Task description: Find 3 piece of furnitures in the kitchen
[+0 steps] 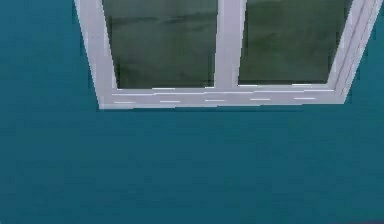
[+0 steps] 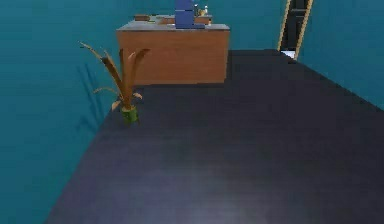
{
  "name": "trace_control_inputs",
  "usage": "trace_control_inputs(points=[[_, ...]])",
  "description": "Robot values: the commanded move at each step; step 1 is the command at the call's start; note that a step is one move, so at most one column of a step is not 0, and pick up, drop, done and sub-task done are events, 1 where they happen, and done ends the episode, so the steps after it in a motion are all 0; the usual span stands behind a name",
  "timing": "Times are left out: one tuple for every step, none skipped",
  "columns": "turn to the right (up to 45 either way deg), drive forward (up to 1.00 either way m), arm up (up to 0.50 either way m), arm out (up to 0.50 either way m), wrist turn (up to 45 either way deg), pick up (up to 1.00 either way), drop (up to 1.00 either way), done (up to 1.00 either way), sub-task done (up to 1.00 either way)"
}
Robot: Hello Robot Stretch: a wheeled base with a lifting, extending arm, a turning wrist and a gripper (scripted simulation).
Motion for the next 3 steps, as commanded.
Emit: trace_control_inputs(points=[[-45.0,0.00,0.00,0.00,0.0,0.00,0.00,0.00,0.00],[-21.0,0.00,0.00,0.00,0.0,0.00,0.00,0.00,0.00],[0.0,0.00,0.00,0.00,0.0,0.00,0.00,1.00,0.00]])
